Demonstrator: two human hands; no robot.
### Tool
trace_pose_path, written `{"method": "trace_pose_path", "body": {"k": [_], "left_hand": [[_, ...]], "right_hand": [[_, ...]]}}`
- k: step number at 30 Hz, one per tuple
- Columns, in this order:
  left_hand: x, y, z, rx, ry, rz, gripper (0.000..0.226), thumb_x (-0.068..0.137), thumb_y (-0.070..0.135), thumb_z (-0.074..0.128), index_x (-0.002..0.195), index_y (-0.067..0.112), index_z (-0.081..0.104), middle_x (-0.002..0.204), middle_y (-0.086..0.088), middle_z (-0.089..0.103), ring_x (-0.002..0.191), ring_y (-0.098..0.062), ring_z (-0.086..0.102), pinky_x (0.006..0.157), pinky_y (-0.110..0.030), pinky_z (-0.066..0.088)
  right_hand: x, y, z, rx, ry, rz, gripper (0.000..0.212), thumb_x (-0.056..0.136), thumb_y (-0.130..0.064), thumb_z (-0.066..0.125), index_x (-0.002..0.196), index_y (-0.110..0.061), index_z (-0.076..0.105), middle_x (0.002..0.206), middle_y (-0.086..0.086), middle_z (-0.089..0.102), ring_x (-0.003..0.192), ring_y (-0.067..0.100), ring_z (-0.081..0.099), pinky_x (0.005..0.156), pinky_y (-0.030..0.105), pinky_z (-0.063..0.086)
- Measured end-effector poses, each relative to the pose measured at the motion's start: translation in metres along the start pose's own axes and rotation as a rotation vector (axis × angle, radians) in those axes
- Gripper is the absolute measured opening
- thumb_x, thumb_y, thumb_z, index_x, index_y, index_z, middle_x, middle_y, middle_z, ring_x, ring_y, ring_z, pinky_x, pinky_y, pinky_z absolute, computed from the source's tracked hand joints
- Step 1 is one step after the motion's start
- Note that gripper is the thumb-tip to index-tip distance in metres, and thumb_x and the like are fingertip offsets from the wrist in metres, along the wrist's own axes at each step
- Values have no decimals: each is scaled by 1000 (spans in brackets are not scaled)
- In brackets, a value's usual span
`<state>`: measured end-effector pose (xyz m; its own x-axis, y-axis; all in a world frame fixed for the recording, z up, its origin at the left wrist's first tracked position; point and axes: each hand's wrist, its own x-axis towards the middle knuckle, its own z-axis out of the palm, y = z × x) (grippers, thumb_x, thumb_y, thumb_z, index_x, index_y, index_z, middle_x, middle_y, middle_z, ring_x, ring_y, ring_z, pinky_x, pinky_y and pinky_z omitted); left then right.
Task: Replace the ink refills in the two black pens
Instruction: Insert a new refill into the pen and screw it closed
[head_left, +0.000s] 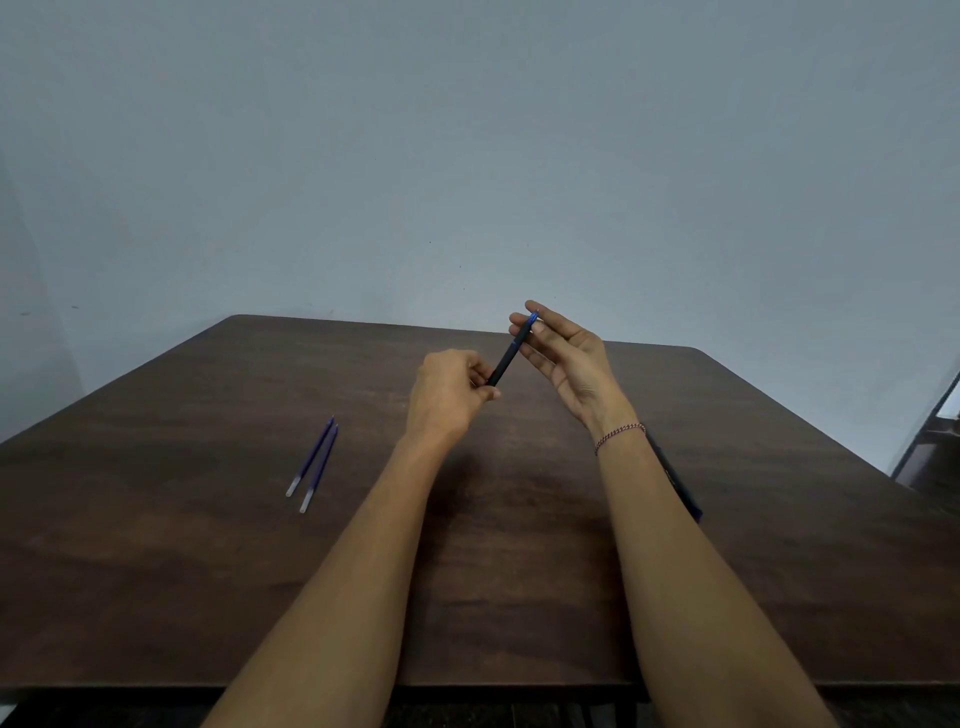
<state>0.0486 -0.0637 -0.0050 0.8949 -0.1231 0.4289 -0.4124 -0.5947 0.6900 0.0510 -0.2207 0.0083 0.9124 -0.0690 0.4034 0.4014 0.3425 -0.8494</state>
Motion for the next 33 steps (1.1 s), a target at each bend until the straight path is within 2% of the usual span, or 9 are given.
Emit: {"method": "trace_pose_path", "body": {"k": [5, 12, 19, 22, 26, 33], "left_hand": [[0, -1, 0, -1, 14, 20, 27, 72, 16, 80, 95, 10, 69, 87, -3, 69, 75, -10, 60, 79, -30, 54], [1, -1, 0, 2, 3, 11, 28, 71, 15, 79, 96, 10, 69, 87, -2, 69, 77, -12, 62, 83, -33, 55], [0, -1, 0, -6, 7, 21, 25, 71, 15, 80, 93, 11, 69, 83, 0, 68, 76, -13, 63, 81, -35, 55], [0, -1, 0, -10, 16, 28, 25, 70, 15, 80, 92, 11, 69, 79, 3, 64, 75, -11, 62, 81, -35, 55], [0, -2, 0, -17, 12, 23, 26, 71, 15, 80, 94, 11, 69, 84, 0, 67, 78, -12, 63, 81, -35, 56], [0, 0, 0, -22, 45, 43, 25, 72, 15, 79, 94, 11, 70, 85, -2, 70, 76, -11, 63, 81, -34, 55]], "right_hand": [[0, 2, 1, -25, 42, -10, 20, 89, -1, 60, 105, -10, 66, 89, 2, 75, 91, 13, 70, 78, 23, 56], [2, 2, -1, 15, -37, 28, 21, 95, -6, 52, 113, -8, 63, 103, 8, 73, 101, 20, 68, 81, 26, 55], [1, 2, 0, -27, 50, 19, 15, 90, -7, 60, 103, -9, 68, 89, 5, 75, 89, 16, 71, 77, 24, 57], [1, 2, 0, -14, 40, 21, 16, 90, -10, 61, 104, -10, 68, 91, 6, 75, 92, 17, 71, 77, 24, 57], [1, 1, 2, -12, -12, 26, 19, 93, -10, 56, 109, -9, 66, 98, 8, 74, 96, 19, 70, 79, 26, 56], [-1, 0, 5, 12, 44, -2, 14, 90, -7, 60, 102, -8, 68, 89, 7, 75, 89, 18, 72, 74, 24, 56]]}}
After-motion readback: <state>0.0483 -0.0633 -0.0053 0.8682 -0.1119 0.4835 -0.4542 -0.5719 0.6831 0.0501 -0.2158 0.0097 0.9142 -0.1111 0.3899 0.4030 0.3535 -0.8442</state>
